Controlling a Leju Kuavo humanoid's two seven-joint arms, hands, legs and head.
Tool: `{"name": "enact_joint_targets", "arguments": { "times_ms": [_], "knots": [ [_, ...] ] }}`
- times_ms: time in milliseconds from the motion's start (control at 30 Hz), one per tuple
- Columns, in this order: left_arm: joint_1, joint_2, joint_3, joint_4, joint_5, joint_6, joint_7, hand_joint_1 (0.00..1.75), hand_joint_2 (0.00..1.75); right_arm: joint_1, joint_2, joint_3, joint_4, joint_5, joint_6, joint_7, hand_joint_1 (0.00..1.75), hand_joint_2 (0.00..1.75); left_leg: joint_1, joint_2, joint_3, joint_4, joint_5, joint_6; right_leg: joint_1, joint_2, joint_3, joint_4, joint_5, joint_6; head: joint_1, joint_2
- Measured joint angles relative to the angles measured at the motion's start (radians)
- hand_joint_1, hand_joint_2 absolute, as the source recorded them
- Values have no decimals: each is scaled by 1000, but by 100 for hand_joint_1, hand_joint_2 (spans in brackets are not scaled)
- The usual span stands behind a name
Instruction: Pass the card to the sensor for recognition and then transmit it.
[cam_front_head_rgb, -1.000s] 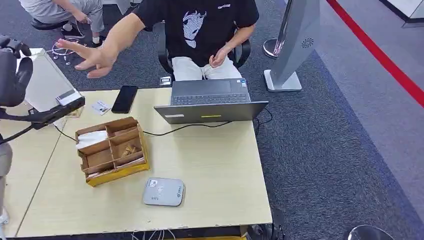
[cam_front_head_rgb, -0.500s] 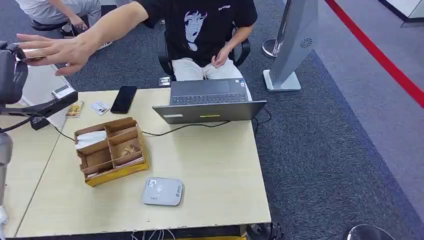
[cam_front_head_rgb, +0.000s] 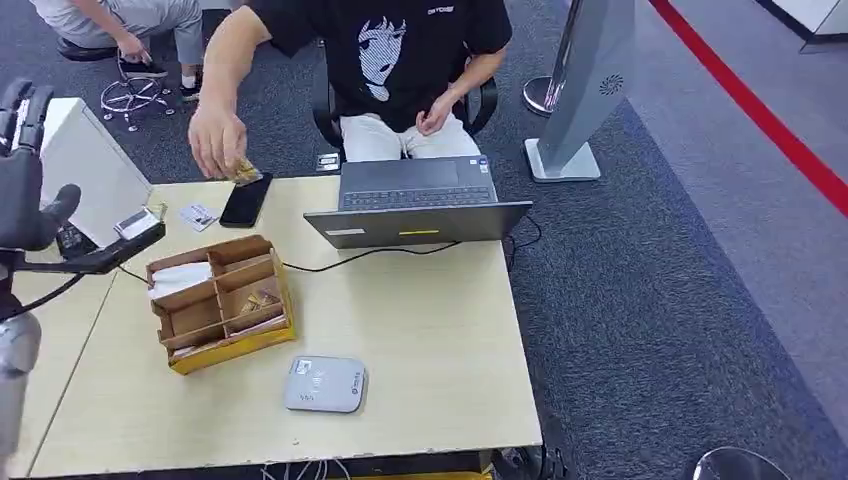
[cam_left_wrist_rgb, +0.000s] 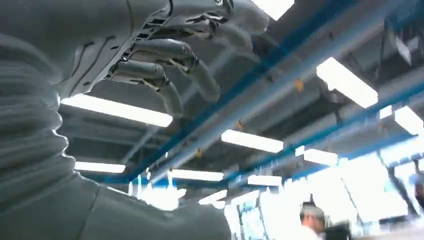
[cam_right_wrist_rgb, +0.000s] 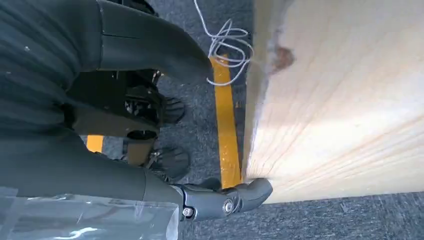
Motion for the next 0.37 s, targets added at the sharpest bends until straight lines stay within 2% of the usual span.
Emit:
{"name": "enact_joint_targets", "arguments": {
  "times_ms": [67,167,267,300,367],
  "knots": [
    [64,-10,8,-74,-32,66,0,0,175,5,0,0,0,-19,5,-10,0,175,0,0,0,0,0,0,0,0,0,0,-1,1,1,0],
    [220,-36,21,-245,-65,243,-11,0,175,22,0,-6,0,-51,23,-37,0,175,-1,2,0,0,-3,2,-1,2,1,-1,-3,3,-1,0],
    [481,-118,50,-455,-48,504,-27,0,175,53,0,-36,-1,-98,63,-71,0,175,-4,5,3,0,-10,3,-3,6,2,-1,-7,5,-1,0],
    [555,-141,64,-505,-15,563,-56,0,175,65,-1,-48,-2,-108,75,-80,0,175,-4,4,3,0,-10,4,-3,5,2,-1,-9,6,-1,0],
    [661,-186,100,-576,60,604,-97,0,175,86,-2,-69,-2,-119,89,-90,0,175,-4,-1,2,0,-11,6,-3,-1,4,-2,-12,8,0,0]
  ]
}}
